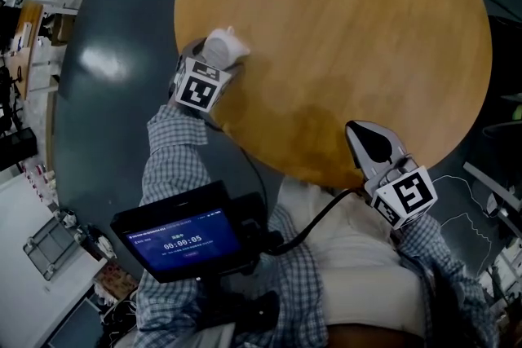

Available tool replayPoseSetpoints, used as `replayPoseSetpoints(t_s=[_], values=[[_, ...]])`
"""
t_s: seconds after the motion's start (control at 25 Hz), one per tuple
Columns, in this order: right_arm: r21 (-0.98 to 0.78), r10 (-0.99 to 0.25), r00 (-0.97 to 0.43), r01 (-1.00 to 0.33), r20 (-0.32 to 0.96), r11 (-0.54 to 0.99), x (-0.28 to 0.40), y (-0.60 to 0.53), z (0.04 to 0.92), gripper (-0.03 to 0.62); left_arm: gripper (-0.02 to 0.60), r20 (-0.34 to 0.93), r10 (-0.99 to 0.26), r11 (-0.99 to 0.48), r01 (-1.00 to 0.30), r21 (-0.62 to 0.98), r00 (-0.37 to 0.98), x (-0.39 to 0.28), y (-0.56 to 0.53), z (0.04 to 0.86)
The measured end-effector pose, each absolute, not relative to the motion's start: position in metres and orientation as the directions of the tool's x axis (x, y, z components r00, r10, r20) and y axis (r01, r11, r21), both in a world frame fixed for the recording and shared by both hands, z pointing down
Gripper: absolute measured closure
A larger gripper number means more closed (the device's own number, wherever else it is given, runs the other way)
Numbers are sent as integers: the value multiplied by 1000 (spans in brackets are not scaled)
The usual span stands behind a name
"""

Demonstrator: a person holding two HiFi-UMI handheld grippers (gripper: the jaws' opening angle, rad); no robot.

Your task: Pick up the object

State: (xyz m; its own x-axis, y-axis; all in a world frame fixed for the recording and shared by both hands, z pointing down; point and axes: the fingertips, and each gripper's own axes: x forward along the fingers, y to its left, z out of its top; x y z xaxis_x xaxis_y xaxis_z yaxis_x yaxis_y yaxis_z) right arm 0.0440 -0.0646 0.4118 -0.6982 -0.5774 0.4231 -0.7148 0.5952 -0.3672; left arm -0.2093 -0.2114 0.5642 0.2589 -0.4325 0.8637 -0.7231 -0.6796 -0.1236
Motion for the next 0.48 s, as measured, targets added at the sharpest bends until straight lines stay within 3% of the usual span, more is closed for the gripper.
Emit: replayPoseSetpoints(t_s=[0.48], values=[[-335,-575,-728,-684,375,648,49,-40,364,588,123,866,-435,-675,-726,-134,245,-182,-137,513]])
